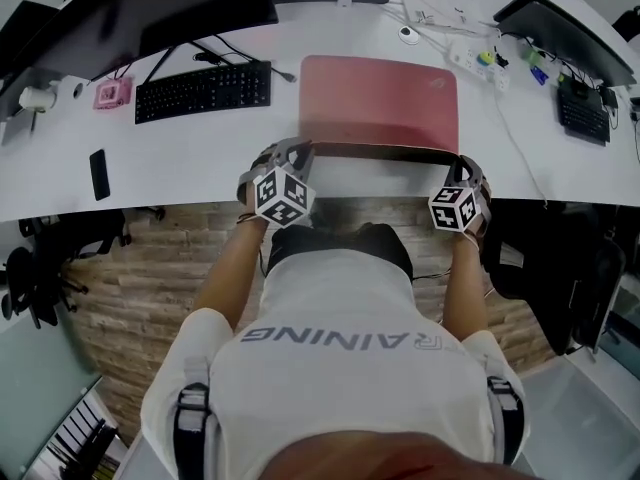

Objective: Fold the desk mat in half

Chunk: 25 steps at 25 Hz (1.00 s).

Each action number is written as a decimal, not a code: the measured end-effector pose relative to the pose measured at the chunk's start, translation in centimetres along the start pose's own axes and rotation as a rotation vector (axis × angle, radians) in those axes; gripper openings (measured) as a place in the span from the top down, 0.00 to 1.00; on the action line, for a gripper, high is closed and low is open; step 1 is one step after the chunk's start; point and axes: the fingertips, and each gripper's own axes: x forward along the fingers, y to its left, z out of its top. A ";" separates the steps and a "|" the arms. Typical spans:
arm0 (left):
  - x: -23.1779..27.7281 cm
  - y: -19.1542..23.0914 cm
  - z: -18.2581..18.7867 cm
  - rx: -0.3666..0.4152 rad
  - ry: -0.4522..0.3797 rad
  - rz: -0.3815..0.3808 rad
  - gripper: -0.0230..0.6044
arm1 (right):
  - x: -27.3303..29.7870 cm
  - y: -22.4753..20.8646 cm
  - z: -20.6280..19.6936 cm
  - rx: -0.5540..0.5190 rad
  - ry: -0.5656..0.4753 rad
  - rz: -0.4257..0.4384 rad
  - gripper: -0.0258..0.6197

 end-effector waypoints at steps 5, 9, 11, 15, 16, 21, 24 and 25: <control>1.1 2.2 0.8 -0.030 0.009 -0.012 0.90 | 1.1 -1.3 1.8 0.004 -0.002 -0.016 0.90; 2.3 3.7 1.1 -0.082 0.025 0.004 0.90 | 2.7 -2.2 3.2 -0.010 -0.020 0.013 0.90; 3.2 4.7 1.4 -0.100 0.037 0.020 0.90 | 3.8 -2.7 3.8 -0.015 -0.034 0.035 0.90; 5.0 7.0 2.3 -0.142 0.059 0.059 0.90 | 6.4 -3.8 5.2 -0.031 -0.050 0.073 0.90; 5.5 7.6 2.4 -0.151 0.066 0.068 0.90 | 7.2 -4.0 5.8 -0.036 -0.053 0.083 0.90; 8.9 10.6 2.4 -0.186 0.120 0.095 0.90 | 11.0 -5.0 8.0 -0.065 -0.065 0.126 0.90; 11.0 12.1 1.9 -0.197 0.160 0.108 0.90 | 13.4 -5.1 9.1 -0.085 -0.063 0.154 0.90; 11.6 12.6 1.8 -0.197 0.173 0.111 0.90 | 14.2 -5.1 9.4 -0.093 -0.060 0.164 0.90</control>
